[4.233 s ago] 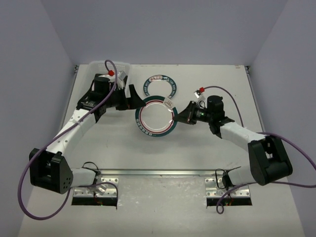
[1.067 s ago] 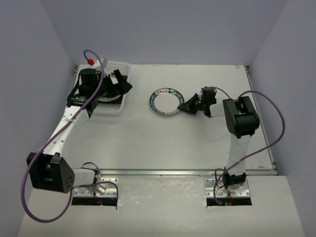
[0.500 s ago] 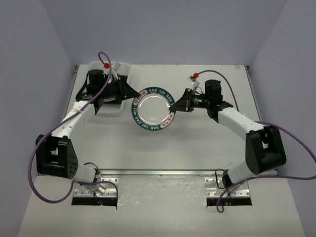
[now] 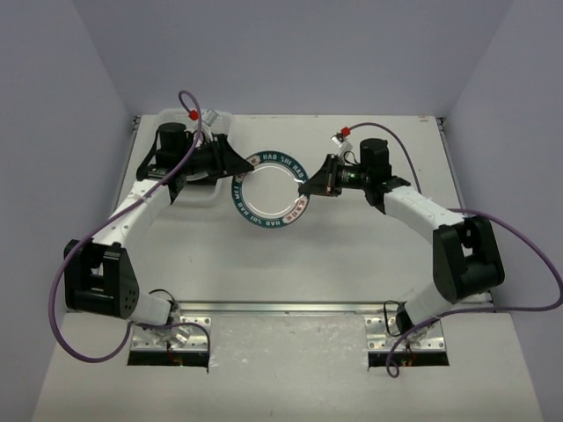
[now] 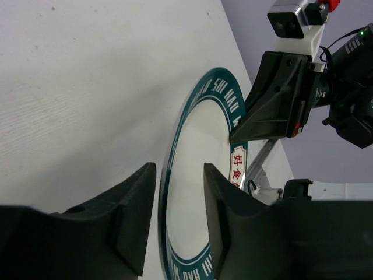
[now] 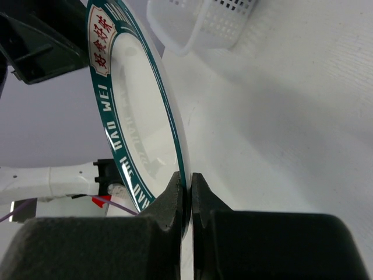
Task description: Place the plates into the plastic bin on the countertop
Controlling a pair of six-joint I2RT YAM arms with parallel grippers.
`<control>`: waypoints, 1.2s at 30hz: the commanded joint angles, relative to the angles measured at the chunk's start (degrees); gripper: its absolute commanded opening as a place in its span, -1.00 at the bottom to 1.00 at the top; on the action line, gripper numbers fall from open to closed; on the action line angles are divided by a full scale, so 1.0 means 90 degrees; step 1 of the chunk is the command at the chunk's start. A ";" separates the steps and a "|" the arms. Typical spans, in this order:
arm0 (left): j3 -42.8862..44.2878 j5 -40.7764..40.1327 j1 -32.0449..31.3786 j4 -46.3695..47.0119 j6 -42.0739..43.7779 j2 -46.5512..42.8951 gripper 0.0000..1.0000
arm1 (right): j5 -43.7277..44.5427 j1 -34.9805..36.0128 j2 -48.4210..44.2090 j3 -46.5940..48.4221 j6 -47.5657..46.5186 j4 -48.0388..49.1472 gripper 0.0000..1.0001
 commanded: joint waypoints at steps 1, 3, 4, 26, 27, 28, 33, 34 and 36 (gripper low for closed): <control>0.0072 0.0080 -0.0127 0.0120 0.0118 -0.0183 -0.37 | -0.0384 0.0062 0.0057 0.0472 0.0499 0.0927 -1.00; 0.0122 -0.0058 -0.0128 0.0011 0.0218 -0.0187 -0.92 | -0.0401 0.0070 0.0037 0.0469 0.0508 0.0929 -1.00; 0.0152 -0.0122 -0.0133 -0.0044 0.0243 -0.0202 -0.97 | -0.0401 0.0070 0.0027 0.0460 0.0508 0.0934 -1.00; 0.1754 -0.3408 0.3307 -0.0801 -0.0861 0.1207 -1.00 | -0.0551 -0.1169 -0.0916 -0.1377 0.0184 0.0951 0.98; 0.2142 -0.3524 0.3262 -0.1014 -0.0828 0.1517 -1.00 | -0.0603 -0.1163 -0.0889 -0.1429 0.0287 0.1125 0.98; 0.2469 -0.3612 0.3221 -0.1266 -0.0786 0.1911 -1.00 | -0.0709 -0.1160 -0.0850 -0.1490 0.0465 0.1305 0.98; 0.4391 -0.3908 0.2968 -0.2186 -0.0549 0.3076 -0.85 | -0.0896 -0.1160 -0.0790 -0.1729 0.0812 0.1910 0.98; 0.4655 -0.3893 0.2940 -0.2386 -0.0498 0.3238 -0.68 | -0.0912 -0.1160 -0.0790 -0.1718 0.0793 0.1902 0.98; 0.4963 -0.3883 0.2894 -0.2643 -0.0432 0.3454 -0.35 | -0.0968 -0.1160 -0.0779 -0.1683 0.0750 0.1872 0.98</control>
